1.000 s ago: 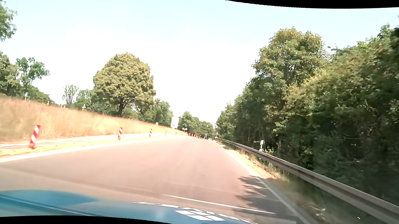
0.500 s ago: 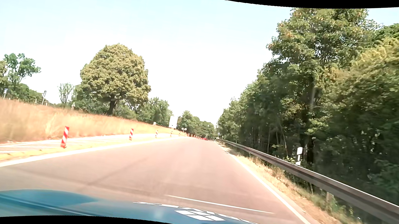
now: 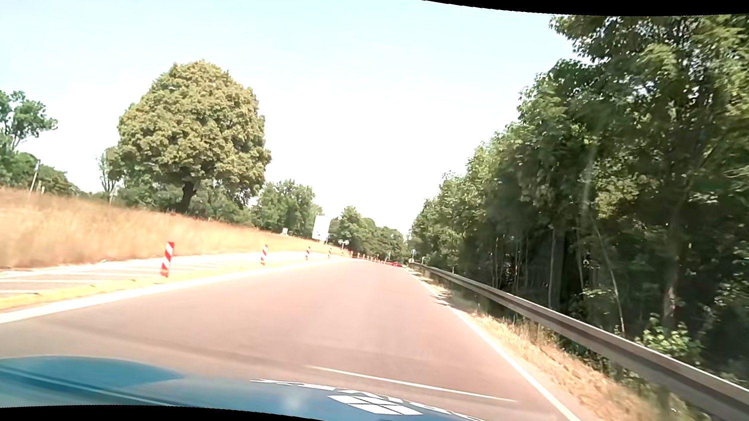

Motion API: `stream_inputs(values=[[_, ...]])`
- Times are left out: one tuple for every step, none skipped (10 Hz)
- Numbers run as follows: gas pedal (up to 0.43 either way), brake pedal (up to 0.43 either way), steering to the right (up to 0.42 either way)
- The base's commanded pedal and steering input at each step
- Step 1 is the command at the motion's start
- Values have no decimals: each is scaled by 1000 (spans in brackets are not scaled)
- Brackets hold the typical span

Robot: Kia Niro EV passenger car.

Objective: Follow the waypoints while adhering to traffic rules and regulations

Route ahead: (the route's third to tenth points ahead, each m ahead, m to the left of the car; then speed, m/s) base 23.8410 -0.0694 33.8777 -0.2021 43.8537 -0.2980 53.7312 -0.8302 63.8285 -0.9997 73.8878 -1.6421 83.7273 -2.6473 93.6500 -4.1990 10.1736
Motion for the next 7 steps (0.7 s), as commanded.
stream_inputs(values=[[79, 0, -4], [79, 0, -3], [79, 0, -3], [79, 0, -3], [98, 0, -3], [98, 0, -4], [98, 0, -3]])
